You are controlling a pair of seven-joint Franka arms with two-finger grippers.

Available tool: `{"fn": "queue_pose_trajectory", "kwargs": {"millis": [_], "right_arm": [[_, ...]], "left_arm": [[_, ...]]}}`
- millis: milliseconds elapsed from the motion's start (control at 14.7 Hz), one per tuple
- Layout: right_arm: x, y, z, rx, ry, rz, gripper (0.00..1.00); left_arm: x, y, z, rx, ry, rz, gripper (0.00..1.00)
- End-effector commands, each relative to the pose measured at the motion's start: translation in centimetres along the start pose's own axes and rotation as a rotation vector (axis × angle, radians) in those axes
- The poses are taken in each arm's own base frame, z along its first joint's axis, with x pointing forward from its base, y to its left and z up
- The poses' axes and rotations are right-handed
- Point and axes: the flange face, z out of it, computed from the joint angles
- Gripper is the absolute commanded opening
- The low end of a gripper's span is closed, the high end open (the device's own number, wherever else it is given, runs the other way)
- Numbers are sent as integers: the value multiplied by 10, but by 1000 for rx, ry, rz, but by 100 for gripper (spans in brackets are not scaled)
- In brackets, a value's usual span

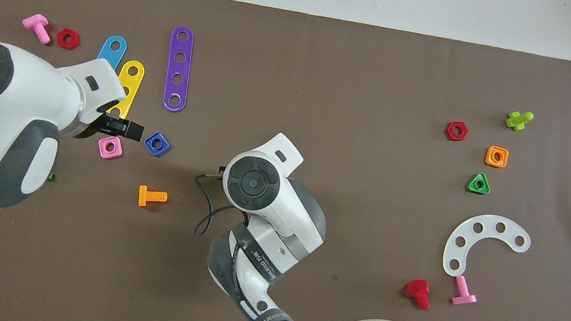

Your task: Unscrew and place screws in storage area

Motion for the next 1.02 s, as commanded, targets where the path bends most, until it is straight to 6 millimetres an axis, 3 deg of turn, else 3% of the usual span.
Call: {"fn": "queue_pose_trajectory", "kwargs": {"millis": [0,136,339,543,679,950], "right_arm": [[1,1,2,-11,6,-13,41],[1,1,3,-10,7,-13,33],[1,1,2,-8,10,-13,32],[1,1,2,-7,11,-11,29],[2,1,1,-6,12,-12,0],[6,-2,-14,-9,11,0,0]], "left_arm": [[-22,-38,-46,17,-10,1,100],[-27,-58,-75,17,-22,-34,100],[-21,-72,-130,-4,-30,-12,100],[-17,-89,-167,-34,-28,-17,100],[-9,-100,-181,-49,-34,-36,100],[4,-105,-196,-48,-29,-38,100]]}}
